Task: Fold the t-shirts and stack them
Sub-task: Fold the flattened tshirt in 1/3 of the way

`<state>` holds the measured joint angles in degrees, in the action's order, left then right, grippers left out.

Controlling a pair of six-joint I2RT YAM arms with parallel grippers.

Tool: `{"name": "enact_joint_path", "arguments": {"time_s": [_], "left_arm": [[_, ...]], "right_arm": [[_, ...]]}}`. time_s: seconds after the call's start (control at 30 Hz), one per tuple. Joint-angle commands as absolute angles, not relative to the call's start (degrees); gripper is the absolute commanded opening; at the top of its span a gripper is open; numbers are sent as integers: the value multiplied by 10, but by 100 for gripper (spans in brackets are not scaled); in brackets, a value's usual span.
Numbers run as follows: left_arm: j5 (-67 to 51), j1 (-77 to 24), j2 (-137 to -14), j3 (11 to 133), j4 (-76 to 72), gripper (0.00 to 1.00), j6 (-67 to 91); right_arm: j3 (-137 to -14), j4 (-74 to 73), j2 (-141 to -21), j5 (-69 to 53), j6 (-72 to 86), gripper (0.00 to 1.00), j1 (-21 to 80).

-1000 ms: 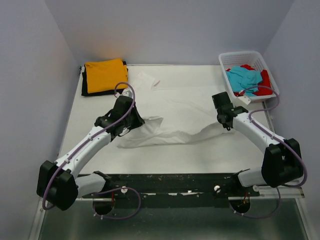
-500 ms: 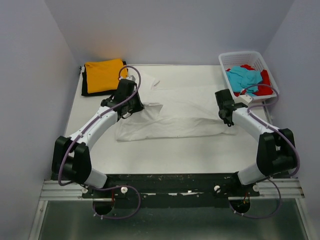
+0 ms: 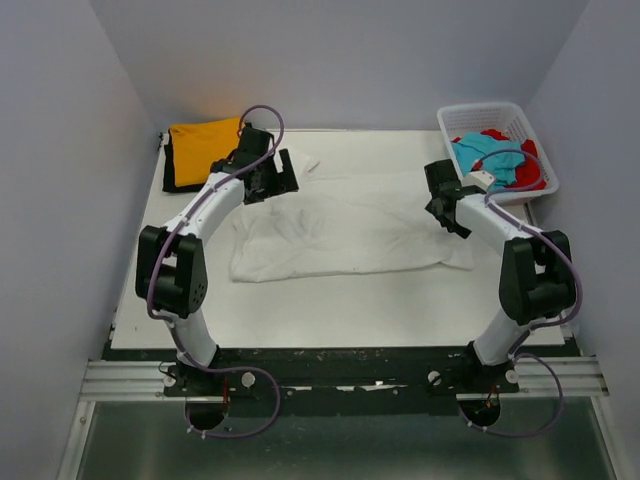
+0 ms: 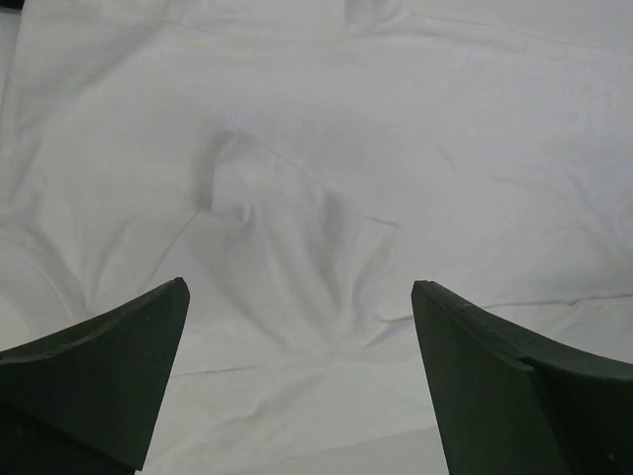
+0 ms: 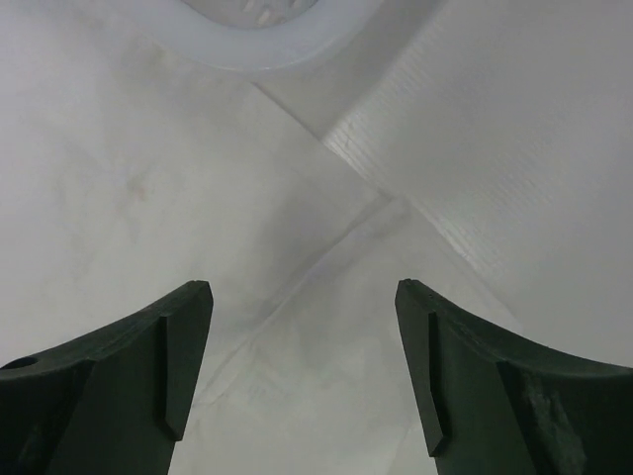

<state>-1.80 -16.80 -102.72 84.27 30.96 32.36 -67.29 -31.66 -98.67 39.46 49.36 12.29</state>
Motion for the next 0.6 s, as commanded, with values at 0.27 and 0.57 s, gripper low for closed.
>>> {"name": "enact_joint_path", "arguments": {"time_s": [0.27, 0.57], "left_arm": [[-219, -166, -876, 570, 118, 99, 413], [-218, -172, -918, 495, 95, 99, 425]], "right_arm": [[-488, -154, -823, 73, 341, 100, 120], [-466, -146, -834, 142, 366, 100, 120]]}}
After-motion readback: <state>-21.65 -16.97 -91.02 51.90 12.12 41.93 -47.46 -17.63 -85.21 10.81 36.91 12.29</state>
